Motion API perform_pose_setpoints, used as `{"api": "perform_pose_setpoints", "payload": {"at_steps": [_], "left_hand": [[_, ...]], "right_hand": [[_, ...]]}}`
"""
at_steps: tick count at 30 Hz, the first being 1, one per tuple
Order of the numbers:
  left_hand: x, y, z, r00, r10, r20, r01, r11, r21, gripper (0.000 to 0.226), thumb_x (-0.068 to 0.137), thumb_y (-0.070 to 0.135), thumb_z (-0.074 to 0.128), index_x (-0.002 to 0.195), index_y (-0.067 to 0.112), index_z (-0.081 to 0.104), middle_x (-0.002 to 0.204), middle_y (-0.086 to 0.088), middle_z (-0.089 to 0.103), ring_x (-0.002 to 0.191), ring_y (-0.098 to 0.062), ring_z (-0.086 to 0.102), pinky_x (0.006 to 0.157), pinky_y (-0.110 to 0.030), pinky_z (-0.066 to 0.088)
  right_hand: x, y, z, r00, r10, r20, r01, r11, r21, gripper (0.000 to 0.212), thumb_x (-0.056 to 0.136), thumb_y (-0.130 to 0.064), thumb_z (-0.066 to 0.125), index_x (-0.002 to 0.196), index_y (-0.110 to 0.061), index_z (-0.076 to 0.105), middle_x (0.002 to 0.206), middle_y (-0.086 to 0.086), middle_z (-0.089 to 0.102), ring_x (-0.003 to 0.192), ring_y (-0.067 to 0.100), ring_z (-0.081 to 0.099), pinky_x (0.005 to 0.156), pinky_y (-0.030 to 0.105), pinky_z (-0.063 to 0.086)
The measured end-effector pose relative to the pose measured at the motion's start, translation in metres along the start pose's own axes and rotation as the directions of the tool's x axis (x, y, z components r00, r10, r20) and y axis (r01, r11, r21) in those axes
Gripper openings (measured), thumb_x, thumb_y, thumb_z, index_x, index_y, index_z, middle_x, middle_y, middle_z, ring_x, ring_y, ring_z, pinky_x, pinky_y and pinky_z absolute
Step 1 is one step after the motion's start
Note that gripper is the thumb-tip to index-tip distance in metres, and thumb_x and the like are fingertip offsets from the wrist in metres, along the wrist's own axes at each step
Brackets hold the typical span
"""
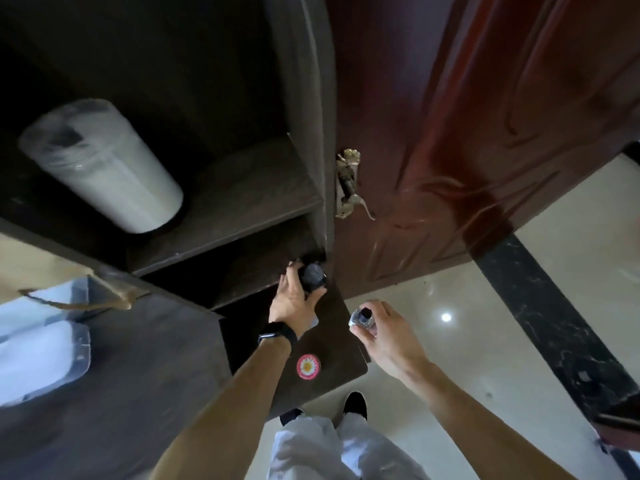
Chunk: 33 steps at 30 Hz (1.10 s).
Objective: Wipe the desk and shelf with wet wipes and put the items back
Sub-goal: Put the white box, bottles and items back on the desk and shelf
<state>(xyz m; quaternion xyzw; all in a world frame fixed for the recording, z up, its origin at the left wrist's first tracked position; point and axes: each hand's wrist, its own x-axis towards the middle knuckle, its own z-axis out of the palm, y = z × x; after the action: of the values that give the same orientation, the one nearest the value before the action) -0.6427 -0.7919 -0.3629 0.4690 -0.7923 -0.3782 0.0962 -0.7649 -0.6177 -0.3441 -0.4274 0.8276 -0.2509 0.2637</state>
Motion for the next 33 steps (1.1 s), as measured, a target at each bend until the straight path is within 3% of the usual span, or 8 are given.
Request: {"api": "perform_pose_setpoints", "payload": {"at_steps": [5, 9, 15, 18, 24, 30, 33], "left_hand": [[-0.048, -0.020, -0.027, 0.998, -0.047, 0.029, 0.047, 0.999, 0.018, 0.068, 0.087, 0.042, 0.067, 0.140, 0.025, 0.029, 0.133, -0.005, 0.054, 0.114, -0.025, 0.059, 0.088, -0.036, 0.051], [-0.097, -0.058, -0.054, 0.985, -0.136, -0.104, 0.130, 0.989, -0.064, 0.068, 0.086, 0.047, 0.067, 0.140, 0.021, 0.034, 0.133, -0.001, 0.055, 0.116, -0.021, 0.058, 0.089, -0.026, 0.046], [-0.157, -0.137, -0.097, 0.911, -0.363, -0.195, 0.332, 0.927, -0.172, 0.063, 0.083, 0.048, 0.068, 0.133, 0.032, 0.034, 0.131, 0.006, 0.055, 0.113, -0.017, 0.058, 0.090, -0.029, 0.048], [-0.173, -0.178, -0.125, 0.869, -0.442, -0.221, 0.404, 0.893, -0.199, 0.061, 0.083, 0.043, 0.070, 0.132, 0.030, 0.037, 0.132, 0.010, 0.053, 0.115, -0.017, 0.056, 0.089, -0.027, 0.045], [-0.183, -0.254, -0.176, 0.846, -0.441, -0.299, 0.415, 0.897, -0.150, 0.061, 0.076, 0.043, 0.078, 0.127, 0.026, 0.049, 0.129, 0.007, 0.045, 0.113, -0.020, 0.053, 0.089, -0.032, 0.047], [-0.165, -0.307, -0.213, 0.879, -0.396, -0.266, 0.415, 0.910, 0.016, 0.064, 0.070, 0.056, 0.076, 0.124, 0.033, 0.052, 0.125, 0.012, 0.055, 0.118, -0.022, 0.047, 0.095, -0.036, 0.038], [-0.157, -0.320, -0.222, 0.905, -0.368, -0.214, 0.387, 0.921, 0.051, 0.063, 0.071, 0.057, 0.073, 0.126, 0.037, 0.049, 0.128, 0.016, 0.053, 0.121, -0.019, 0.044, 0.095, -0.035, 0.035]], "right_hand": [[0.017, -0.038, 0.003, 0.990, -0.122, 0.064, 0.126, 0.990, -0.067, 0.024, 0.090, -0.043, 0.066, 0.109, -0.032, 0.056, 0.097, -0.012, 0.060, 0.074, 0.003, 0.061, 0.061, 0.012, 0.041], [0.036, -0.088, 0.025, 0.944, -0.292, 0.150, 0.307, 0.947, -0.089, 0.026, 0.088, -0.038, 0.069, 0.108, -0.027, 0.057, 0.097, -0.008, 0.060, 0.077, 0.009, 0.060, 0.066, 0.023, 0.044], [0.043, -0.155, 0.095, 0.828, -0.436, 0.351, 0.486, 0.872, -0.064, 0.023, 0.089, -0.036, 0.068, 0.105, -0.030, 0.053, 0.098, -0.010, 0.059, 0.083, 0.008, 0.059, 0.076, 0.025, 0.047], [0.043, -0.187, 0.138, 0.800, -0.456, 0.390, 0.515, 0.855, -0.056, 0.024, 0.088, -0.033, 0.070, 0.105, -0.027, 0.054, 0.098, -0.009, 0.058, 0.086, 0.013, 0.059, 0.077, 0.028, 0.047], [0.043, -0.235, 0.217, 0.797, -0.412, 0.442, 0.499, 0.861, -0.099, 0.027, 0.084, -0.024, 0.074, 0.104, -0.019, 0.056, 0.096, -0.007, 0.058, 0.088, 0.016, 0.060, 0.073, 0.019, 0.037], [0.045, -0.259, 0.270, 0.816, -0.357, 0.455, 0.473, 0.864, -0.171, 0.026, 0.083, -0.020, 0.072, 0.100, -0.023, 0.053, 0.098, -0.004, 0.060, 0.086, 0.020, 0.062, 0.072, 0.034, 0.048], [0.046, -0.266, 0.282, 0.835, -0.327, 0.443, 0.452, 0.867, -0.210, 0.025, 0.082, -0.018, 0.072, 0.101, -0.022, 0.055, 0.099, -0.003, 0.060, 0.087, 0.020, 0.062, 0.073, 0.033, 0.046]]}}
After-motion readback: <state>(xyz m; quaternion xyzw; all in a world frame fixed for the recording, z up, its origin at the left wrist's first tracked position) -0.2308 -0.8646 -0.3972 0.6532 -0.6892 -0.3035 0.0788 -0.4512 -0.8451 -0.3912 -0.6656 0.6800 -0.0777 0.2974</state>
